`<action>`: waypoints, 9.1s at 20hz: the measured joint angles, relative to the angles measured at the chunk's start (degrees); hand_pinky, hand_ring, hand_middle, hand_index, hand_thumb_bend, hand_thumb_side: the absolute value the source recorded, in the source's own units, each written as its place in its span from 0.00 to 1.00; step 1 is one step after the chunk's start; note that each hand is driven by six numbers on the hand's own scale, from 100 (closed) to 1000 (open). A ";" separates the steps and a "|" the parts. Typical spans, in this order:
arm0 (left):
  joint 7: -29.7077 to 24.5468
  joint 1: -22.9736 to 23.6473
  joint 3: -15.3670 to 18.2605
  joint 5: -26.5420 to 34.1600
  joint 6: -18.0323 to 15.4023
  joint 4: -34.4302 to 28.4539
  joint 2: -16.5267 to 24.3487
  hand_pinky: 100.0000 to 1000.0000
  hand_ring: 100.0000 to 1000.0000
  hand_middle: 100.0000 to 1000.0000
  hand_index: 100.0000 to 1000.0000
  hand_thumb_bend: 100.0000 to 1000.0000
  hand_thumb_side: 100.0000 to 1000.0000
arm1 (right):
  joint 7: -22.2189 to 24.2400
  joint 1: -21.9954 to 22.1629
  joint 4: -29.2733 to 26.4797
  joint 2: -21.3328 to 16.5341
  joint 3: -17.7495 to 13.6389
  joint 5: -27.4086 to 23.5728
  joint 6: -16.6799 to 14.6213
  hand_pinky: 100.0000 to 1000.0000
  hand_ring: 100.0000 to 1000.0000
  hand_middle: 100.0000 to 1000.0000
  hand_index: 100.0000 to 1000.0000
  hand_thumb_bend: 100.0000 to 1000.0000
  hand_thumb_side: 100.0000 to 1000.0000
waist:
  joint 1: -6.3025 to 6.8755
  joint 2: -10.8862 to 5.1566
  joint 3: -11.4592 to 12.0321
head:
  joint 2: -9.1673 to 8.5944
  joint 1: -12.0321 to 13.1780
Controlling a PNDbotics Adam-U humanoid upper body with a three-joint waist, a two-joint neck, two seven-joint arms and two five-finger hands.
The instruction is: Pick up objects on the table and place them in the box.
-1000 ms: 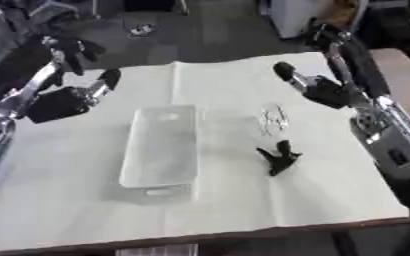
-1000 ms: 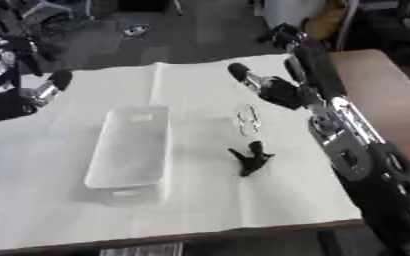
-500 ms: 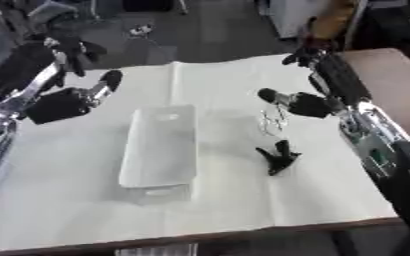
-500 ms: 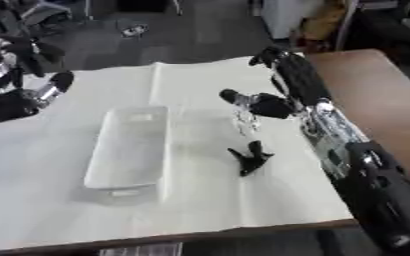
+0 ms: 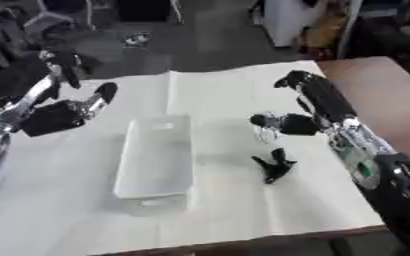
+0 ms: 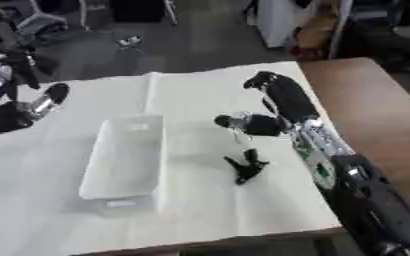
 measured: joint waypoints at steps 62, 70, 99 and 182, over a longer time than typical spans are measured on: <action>-0.54 0.51 -0.32 0.12 -0.39 0.36 0.00 0.25 0.51 0.63 0.81 0.15 1.00 | 6.97 4.32 7.04 5.97 -2.51 6.95 8.78 0.82 0.70 0.63 0.72 0.87 1.00 | -0.83 -0.66 0.17 | 3.63 2.52; -0.60 0.51 -0.32 0.19 -0.47 0.36 0.00 0.25 0.51 0.63 0.81 0.15 1.00 | 6.75 4.01 7.51 6.10 -2.54 6.90 8.25 0.81 0.69 0.62 0.72 0.85 1.00 | -0.83 -0.60 0.43 | 3.62 2.68; -0.63 0.50 -0.31 0.50 -0.69 0.36 0.00 0.25 0.51 0.63 0.81 0.15 1.00 | 6.53 3.77 9.51 6.62 -2.80 8.55 6.26 0.81 0.68 0.62 0.73 0.60 1.00 | -1.25 -0.30 0.75 | 3.62 2.90; -1.03 0.50 -0.30 1.37 -1.42 0.50 0.00 0.25 0.51 0.63 0.81 0.15 1.00 | -4.37 1.30 18.69 10.16 -5.60 7.45 1.23 0.18 0.25 0.33 0.63 0.89 1.00 | -1.16 -0.18 0.74 | 3.62 4.42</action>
